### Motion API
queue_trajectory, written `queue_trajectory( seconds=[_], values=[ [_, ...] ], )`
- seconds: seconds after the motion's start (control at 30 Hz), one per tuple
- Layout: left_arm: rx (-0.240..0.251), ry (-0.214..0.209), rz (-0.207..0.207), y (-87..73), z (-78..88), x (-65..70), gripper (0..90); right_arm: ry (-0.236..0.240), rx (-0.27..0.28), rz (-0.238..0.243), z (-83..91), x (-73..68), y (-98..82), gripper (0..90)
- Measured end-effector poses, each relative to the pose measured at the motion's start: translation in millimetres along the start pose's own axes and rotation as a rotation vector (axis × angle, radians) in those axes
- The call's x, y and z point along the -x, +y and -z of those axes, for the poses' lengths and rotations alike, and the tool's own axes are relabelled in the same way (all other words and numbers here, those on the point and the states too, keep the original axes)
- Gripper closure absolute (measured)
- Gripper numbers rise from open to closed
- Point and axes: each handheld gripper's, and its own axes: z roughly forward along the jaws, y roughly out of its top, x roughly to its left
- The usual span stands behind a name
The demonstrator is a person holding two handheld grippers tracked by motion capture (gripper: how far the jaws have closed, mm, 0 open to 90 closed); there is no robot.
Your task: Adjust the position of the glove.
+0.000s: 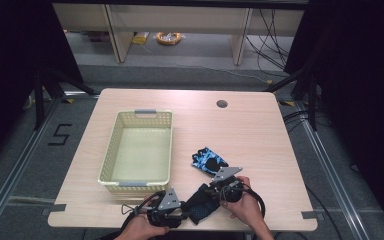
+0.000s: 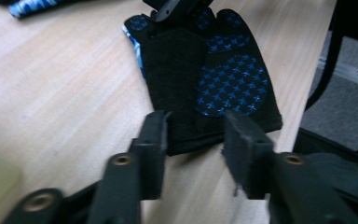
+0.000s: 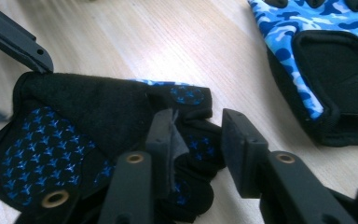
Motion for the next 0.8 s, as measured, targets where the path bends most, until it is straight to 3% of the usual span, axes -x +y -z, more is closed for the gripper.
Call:
queue_trajectory(
  seconds=[0.07,0.1,0.2,0.27,0.3,0.4,0.43,0.47,0.5,0.6,0.67,0.7,0.73,0.8],
  values=[
    [0.008,0.014,-0.009,-0.3,-0.8,-2.2,71.8,0.007,-0.014,-0.001,2.0,1.1,0.3,73.4],
    [0.006,0.007,0.02,-0.8,-1.5,-1.9,74.8,0.012,-0.012,-0.002,1.8,1.0,0.2,76.0],
    [0.015,0.026,0.016,0.7,-0.6,-3.5,79.3,0.021,0.001,0.003,0.7,-0.4,-0.3,82.2],
    [0.008,0.034,-0.017,3.0,2.4,-6.8,81.1,0.016,0.002,0.01,1.3,-0.9,-0.4,83.4],
    [0.019,0.029,0.013,3.3,2.8,-6.1,81.6,0.02,0.002,0.002,1.9,-1.5,-0.5,83.5],
    [0.023,0.043,0.0,4.9,5.8,-10.2,82.8,0.023,0.01,-0.051,8.9,-2.7,-0.2,83.8],
    [0.028,0.044,0.017,5.2,6.7,-10.8,82.9,0.016,0.046,-0.066,9.1,-3.7,-1.0,83.9],
    [0.021,0.055,-0.005,6.2,8.1,-13.4,83.0,0.015,0.05,-0.079,12.7,-5.2,-1.4,83.8],
    [0.032,0.055,0.013,7.1,8.9,-13.9,83.1,0.024,0.044,-0.095,15.5,-6.7,-1.5,83.9],
    [0.041,0.074,0.005,10.8,11.2,-18.9,83.2,0.021,0.071,-0.135,23.7,-13.5,-4.1,83.9],
    [0.054,0.084,0.008,13.5,10.9,-20.8,83.3,0.035,0.069,-0.124,30.2,-17.1,-4.4,83.9],
    [0.036,0.092,-0.012,14.8,11.0,-23.5,83.3,0.024,0.088,-0.133,30.2,-18.8,-4.8,83.9],
    [0.053,0.091,0.018,15.0,8.9,-22.3,83.2,0.012,0.081,-0.148,32.4,-19.7,-4.3,83.9],
    [0.051,0.099,0.014,16.4,6.6,-23.2,83.2,0.002,0.097,-0.149,29.0,-17.1,-4.9,83.8]
  ],
)
